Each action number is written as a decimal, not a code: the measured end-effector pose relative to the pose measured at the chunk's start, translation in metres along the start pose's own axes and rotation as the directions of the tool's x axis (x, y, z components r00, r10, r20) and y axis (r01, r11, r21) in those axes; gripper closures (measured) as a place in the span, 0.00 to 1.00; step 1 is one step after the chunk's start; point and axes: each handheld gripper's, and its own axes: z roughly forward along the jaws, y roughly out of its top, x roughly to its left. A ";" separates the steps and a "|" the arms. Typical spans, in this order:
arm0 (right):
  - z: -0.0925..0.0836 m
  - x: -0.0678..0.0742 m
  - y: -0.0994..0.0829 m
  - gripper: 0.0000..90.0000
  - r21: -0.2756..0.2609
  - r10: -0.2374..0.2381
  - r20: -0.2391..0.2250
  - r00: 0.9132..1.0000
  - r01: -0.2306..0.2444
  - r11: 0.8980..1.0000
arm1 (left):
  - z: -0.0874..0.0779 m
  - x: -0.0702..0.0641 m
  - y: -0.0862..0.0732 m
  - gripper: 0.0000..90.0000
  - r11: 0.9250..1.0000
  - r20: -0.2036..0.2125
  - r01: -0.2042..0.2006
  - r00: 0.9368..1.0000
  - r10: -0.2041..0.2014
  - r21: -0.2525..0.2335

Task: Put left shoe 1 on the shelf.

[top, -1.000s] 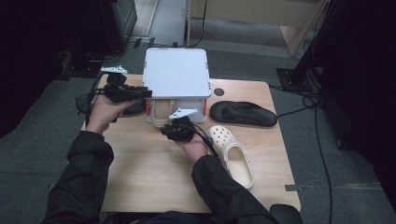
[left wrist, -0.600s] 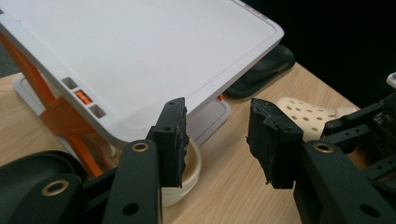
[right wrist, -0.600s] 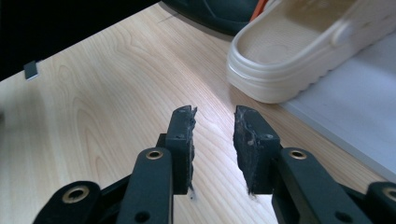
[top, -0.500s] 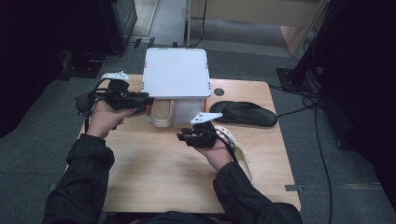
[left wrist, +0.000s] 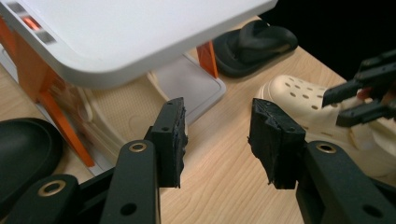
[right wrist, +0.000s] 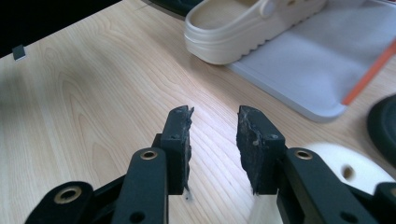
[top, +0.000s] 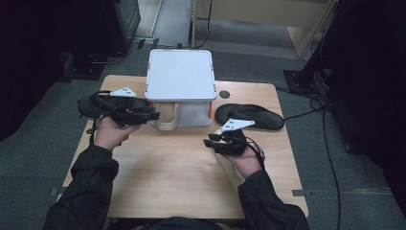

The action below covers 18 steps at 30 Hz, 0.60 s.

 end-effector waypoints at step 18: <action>-0.054 -0.026 -0.029 0.66 -0.027 0.046 0.115 0.992 -0.043 0.999 | 0.034 -0.016 -0.024 0.60 0.997 0.047 -0.041 0.998 0.039 0.058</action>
